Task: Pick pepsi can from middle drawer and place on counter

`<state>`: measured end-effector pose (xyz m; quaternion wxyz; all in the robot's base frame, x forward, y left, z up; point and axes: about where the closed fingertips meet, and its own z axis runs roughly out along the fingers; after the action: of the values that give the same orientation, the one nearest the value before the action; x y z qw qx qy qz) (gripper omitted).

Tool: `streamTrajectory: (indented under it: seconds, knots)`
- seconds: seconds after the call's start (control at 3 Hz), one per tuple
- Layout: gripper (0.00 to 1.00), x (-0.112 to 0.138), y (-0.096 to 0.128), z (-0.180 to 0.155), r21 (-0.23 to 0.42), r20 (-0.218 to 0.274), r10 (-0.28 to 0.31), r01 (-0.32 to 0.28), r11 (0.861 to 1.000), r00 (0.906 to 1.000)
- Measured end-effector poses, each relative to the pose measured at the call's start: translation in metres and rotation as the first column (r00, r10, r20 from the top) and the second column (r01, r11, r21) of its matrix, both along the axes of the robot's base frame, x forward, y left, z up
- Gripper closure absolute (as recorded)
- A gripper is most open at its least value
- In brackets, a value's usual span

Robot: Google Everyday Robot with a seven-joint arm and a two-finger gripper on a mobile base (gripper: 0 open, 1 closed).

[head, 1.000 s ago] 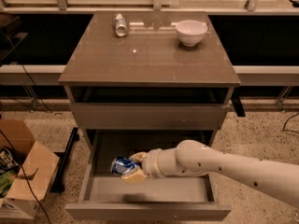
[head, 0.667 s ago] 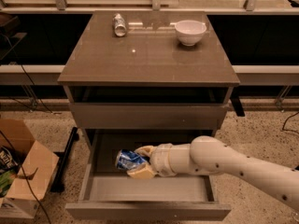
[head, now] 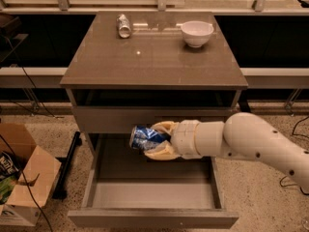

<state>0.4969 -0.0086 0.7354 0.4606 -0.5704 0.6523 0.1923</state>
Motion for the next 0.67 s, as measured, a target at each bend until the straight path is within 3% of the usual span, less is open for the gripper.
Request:
streamTrajectory:
  seconds: [0.33,0.67]
  knots:
    - [1.0,0.0307,-0.0172,0.0974,-0.036,0.129,-0.012,0.017,0.999,0.9915]
    - [1.0,0.0307,-0.0172,0.0974,-0.036,0.129,-0.012,0.017,0.999,0.9915]
